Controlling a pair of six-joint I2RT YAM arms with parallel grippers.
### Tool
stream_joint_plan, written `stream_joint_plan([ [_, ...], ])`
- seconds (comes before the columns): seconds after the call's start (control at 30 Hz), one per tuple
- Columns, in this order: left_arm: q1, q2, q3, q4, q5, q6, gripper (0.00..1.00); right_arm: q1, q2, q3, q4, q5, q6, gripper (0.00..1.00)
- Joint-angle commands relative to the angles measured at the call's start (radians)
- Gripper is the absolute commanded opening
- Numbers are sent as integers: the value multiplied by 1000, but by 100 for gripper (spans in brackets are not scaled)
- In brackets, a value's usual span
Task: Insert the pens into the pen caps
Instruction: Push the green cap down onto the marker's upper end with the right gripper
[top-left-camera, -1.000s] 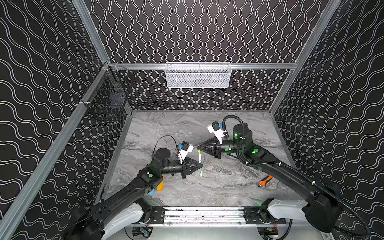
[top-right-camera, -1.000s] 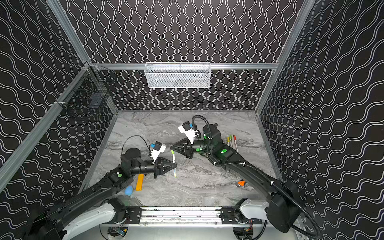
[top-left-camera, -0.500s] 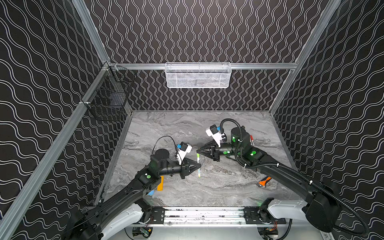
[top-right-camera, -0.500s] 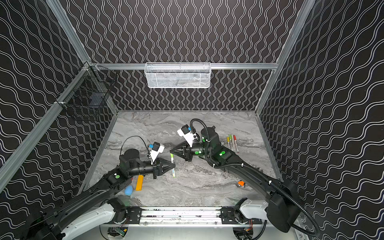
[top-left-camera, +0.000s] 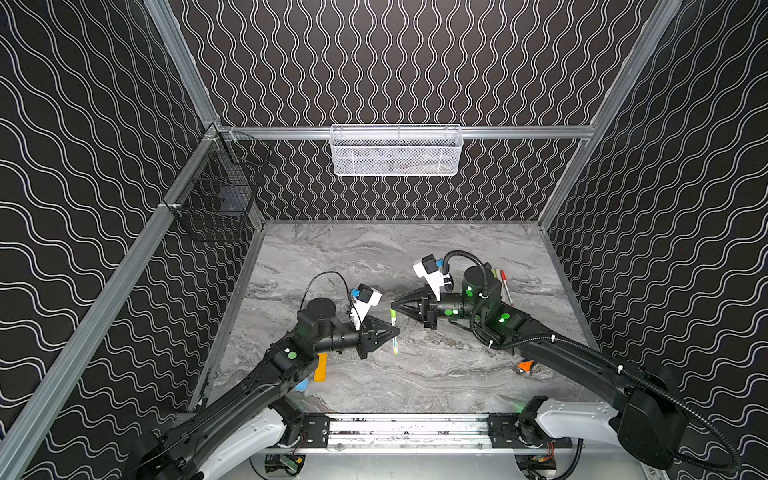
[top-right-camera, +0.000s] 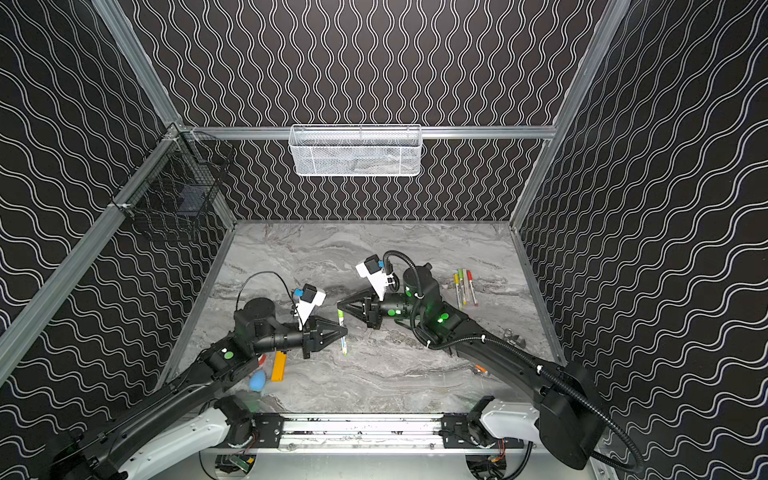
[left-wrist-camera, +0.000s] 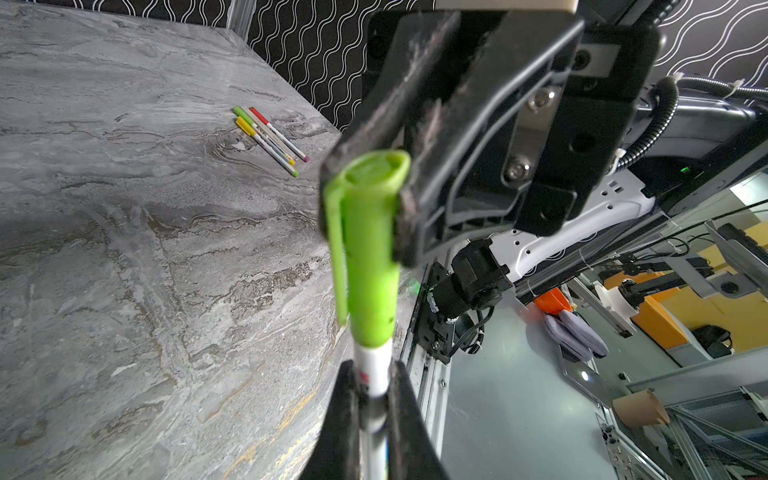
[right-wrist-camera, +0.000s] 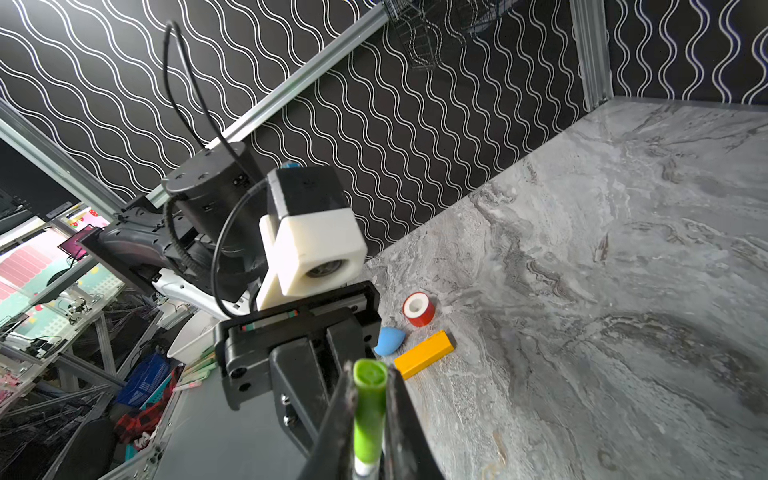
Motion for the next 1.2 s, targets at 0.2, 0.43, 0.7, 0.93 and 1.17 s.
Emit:
stream_joint_plan([
  [0.2,15,-41,110,283,207,32,0,10,29,-44,-196,-197,-135,5],
  [0.43,15,-20,181,78,165,141,0,10,35,-10,-202,-152,-107,5],
  [0.7,14,-39,180,-92,-277,150,0,13,71,89,-317,54,8,6],
  [0.93,14,-70,134,64,-106,116,0,42,107,101,-296,57,41,11],
  [1.17,14,-6,184,-84,-127,189,0,42,101,156,-314,58,39,24],
])
